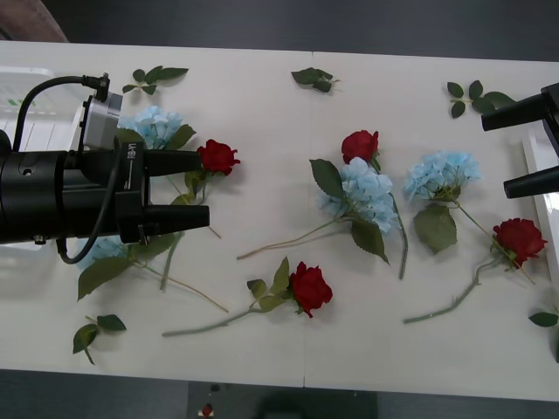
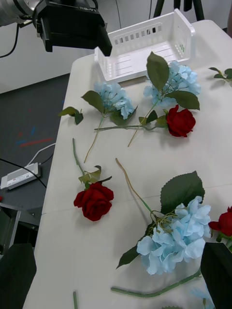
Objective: Put the red flowers into the right box and the blue flowers into the left box
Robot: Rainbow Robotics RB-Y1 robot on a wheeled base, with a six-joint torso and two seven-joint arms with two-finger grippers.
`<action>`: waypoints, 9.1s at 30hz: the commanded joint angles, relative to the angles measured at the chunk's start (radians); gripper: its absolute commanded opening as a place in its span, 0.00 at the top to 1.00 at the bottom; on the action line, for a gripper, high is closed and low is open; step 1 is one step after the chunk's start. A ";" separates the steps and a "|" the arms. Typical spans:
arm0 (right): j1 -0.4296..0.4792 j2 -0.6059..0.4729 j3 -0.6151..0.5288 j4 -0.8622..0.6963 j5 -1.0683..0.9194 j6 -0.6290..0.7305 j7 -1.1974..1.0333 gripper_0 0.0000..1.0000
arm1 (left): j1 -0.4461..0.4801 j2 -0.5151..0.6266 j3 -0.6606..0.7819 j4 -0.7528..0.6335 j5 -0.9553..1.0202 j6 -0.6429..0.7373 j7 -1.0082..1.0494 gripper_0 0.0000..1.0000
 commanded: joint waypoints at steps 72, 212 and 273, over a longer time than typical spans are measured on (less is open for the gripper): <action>0.447 -0.026 0.272 -0.206 0.901 -0.380 -1.742 0.00 | -0.082 0.006 -0.111 -0.082 -1.110 0.470 2.226 0.00; 0.028 -0.328 -0.029 0.291 0.900 -0.212 -0.840 1.00 | -0.264 0.095 0.282 0.620 -1.492 -0.084 1.014 0.02; 0.002 -0.189 0.120 0.339 0.696 -0.291 -0.326 0.10 | -0.447 -0.207 -0.280 0.392 -1.632 0.075 1.870 0.00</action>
